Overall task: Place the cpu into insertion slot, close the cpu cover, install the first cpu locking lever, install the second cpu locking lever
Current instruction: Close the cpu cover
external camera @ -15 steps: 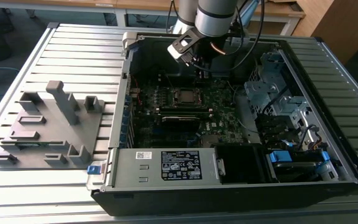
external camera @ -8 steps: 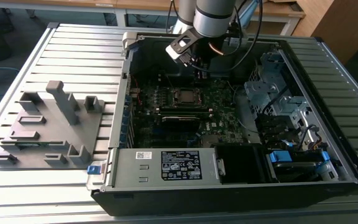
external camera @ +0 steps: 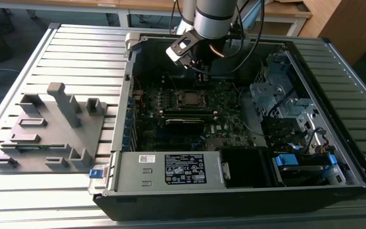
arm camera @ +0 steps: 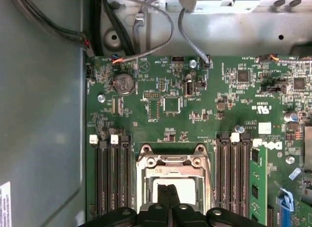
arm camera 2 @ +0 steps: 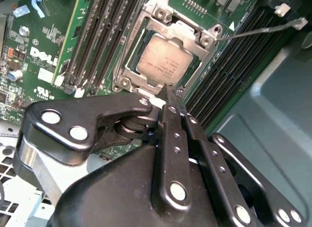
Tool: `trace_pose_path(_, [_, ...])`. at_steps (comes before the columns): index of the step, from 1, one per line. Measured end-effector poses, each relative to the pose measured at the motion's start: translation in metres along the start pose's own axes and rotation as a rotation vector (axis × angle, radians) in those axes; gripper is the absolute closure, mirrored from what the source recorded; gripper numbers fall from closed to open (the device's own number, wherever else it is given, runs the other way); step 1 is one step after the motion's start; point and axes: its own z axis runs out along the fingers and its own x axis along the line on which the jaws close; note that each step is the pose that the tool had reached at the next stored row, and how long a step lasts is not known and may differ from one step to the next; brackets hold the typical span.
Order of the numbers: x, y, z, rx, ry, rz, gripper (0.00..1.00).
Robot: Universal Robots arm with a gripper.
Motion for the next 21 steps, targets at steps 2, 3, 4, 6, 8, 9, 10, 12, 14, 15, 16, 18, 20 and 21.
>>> trace_pose_path(2, [-0.0001, -0.0019, 0.0016, -0.0002, 0.0000, 0.000, 0.90])
trace_pose_path(3, [-0.0001, -0.0025, 0.0023, -0.0003, -0.0001, 0.000, 0.90])
trace_pose_path(4, [-0.0001, -0.0029, 0.0028, -0.0003, -0.0002, 0.000, 0.90])
trace_pose_path(6, [-0.0002, -0.0036, 0.0040, -0.0007, -0.0002, 0.000, 0.90])
trace_pose_path(8, [-0.0002, -0.0049, 0.0055, -0.0016, -0.0002, 0.000, 0.90])
trace_pose_path(9, [-0.0003, -0.0058, 0.0064, -0.0023, -0.0002, 0.000, 0.90])
trace_pose_path(10, [-0.0003, -0.0066, 0.0072, -0.0029, -0.0001, 0.000, 0.90])
trace_pose_path(12, [-0.0004, -0.0081, 0.0088, -0.0041, -0.0001, 0.000, 0.90])
trace_pose_path(14, [-0.0004, -0.0086, 0.0100, -0.0058, 0.0000, -0.001, 0.90])
trace_pose_path(15, [-0.0004, -0.0085, 0.0106, -0.0065, -0.0001, -0.002, 0.90])
trace_pose_path(16, [-0.0004, -0.0085, 0.0111, -0.0070, 0.0000, -0.005, 0.90])
trace_pose_path(18, [-0.0004, -0.0086, 0.0116, -0.0074, -0.0002, -0.008, 0.90])
trace_pose_path(20, [-0.0005, -0.0087, 0.0117, -0.0075, -0.0004, -0.008, 0.90])
trace_pose_path(21, [-0.0004, -0.0086, 0.0117, -0.0075, -0.0003, -0.008, 0.90])
